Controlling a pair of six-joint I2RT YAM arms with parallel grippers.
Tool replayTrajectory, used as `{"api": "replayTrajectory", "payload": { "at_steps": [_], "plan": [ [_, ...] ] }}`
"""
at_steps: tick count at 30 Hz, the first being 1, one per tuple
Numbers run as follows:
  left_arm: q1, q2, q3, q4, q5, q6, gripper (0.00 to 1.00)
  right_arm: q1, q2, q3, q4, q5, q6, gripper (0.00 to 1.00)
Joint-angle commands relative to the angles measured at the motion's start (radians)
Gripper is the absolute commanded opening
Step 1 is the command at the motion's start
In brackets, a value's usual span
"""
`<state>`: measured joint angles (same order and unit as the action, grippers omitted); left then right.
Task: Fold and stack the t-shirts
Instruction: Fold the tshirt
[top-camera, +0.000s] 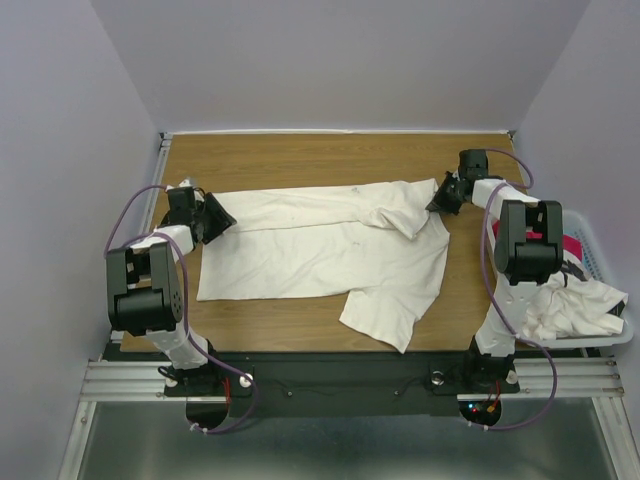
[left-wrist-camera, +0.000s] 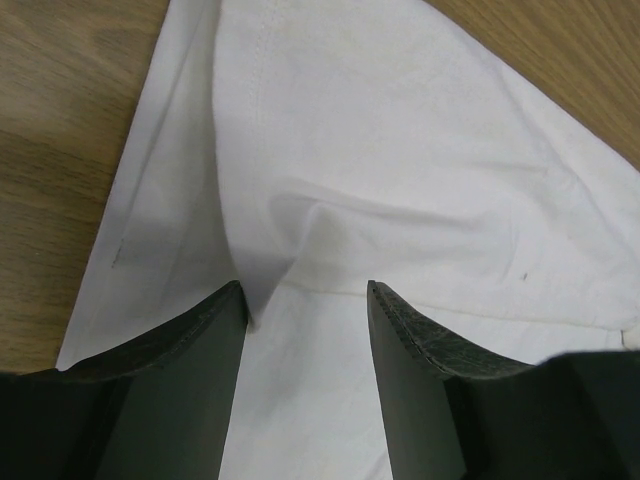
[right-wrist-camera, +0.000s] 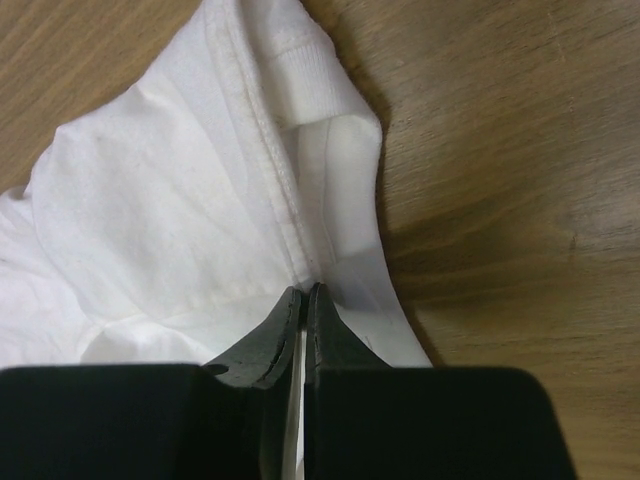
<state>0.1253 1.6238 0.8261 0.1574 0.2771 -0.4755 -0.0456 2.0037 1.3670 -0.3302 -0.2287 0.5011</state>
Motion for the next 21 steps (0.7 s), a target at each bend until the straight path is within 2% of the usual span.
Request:
{"api": "replayTrajectory", "payload": {
  "at_steps": [1, 7, 9, 11, 12, 14, 15, 17, 18, 21],
  "plan": [
    [-0.006, -0.004, 0.013, 0.005, -0.009, 0.015, 0.62, -0.004, 0.000, 0.026, 0.020, -0.003, -0.001, 0.01],
    [-0.007, 0.005, 0.013, -0.007, -0.050, 0.017, 0.61, -0.004, 0.000, 0.024, 0.020, -0.006, -0.001, 0.01],
    [-0.007, 0.018, 0.016, -0.007, -0.058, 0.020, 0.56, -0.004, 0.000, 0.026, 0.020, -0.008, -0.001, 0.01],
    [-0.007, 0.025, 0.024, -0.009, -0.061, 0.024, 0.49, -0.004, -0.002, 0.029, 0.020, -0.011, -0.001, 0.01],
    [-0.009, 0.031, 0.028, -0.007, -0.059, 0.028, 0.37, -0.004, -0.005, 0.030, 0.020, -0.014, 0.001, 0.01],
    [-0.009, 0.033, 0.044, -0.007, -0.064, 0.031, 0.33, -0.004, -0.011, 0.037, 0.019, -0.017, 0.001, 0.01],
    [-0.007, 0.030, 0.050, -0.006, -0.067, 0.031, 0.17, -0.004, -0.016, 0.038, 0.019, -0.015, 0.001, 0.01],
    [-0.007, 0.028, 0.086, -0.010, -0.076, 0.035, 0.03, -0.004, -0.029, 0.043, 0.019, -0.001, 0.002, 0.01],
    [-0.006, 0.027, 0.102, -0.013, -0.091, 0.038, 0.00, -0.004, -0.034, 0.050, 0.019, 0.006, 0.002, 0.01],
    [0.002, 0.048, 0.186, -0.021, -0.107, 0.046, 0.00, -0.010, -0.048, 0.075, 0.019, 0.032, 0.007, 0.01]
  ]
}}
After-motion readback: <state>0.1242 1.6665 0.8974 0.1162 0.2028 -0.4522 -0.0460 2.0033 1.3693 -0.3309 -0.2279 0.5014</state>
